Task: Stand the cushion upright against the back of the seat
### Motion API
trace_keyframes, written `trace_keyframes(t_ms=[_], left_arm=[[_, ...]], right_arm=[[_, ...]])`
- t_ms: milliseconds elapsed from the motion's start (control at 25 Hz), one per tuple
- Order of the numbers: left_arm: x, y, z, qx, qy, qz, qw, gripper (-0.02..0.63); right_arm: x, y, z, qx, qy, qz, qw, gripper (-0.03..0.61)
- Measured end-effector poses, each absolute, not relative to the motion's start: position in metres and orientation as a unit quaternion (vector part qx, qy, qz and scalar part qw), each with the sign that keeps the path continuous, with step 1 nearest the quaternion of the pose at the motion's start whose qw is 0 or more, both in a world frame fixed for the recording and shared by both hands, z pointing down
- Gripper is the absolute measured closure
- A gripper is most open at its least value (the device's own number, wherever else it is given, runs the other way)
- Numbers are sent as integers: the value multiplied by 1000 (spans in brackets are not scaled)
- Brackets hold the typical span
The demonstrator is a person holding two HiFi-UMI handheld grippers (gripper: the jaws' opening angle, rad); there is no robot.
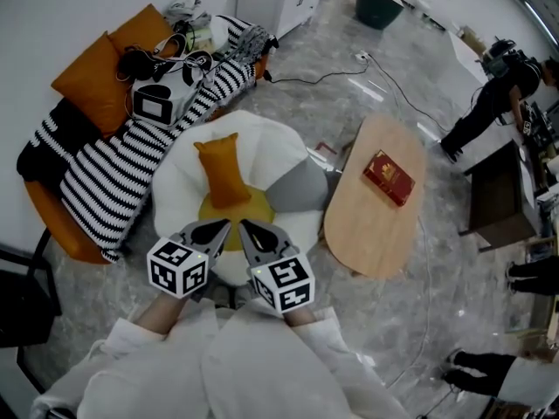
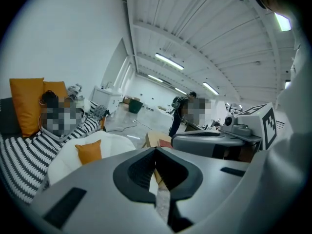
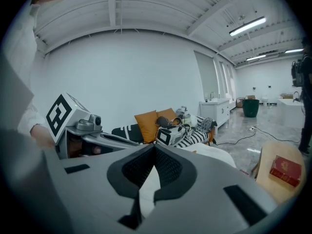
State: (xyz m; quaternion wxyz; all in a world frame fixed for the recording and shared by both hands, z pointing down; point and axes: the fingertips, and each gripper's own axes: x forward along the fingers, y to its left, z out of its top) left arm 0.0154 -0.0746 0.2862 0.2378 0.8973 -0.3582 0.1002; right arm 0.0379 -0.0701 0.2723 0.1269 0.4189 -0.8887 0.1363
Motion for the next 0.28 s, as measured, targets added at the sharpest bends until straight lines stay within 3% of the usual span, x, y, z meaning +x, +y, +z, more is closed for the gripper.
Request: trace_keyframes(t_ms=[280], left_arm=[[17, -72, 288, 897, -360, 95, 239, 606]], right_arm=[[42, -64, 280, 409, -890, 149, 133, 568]])
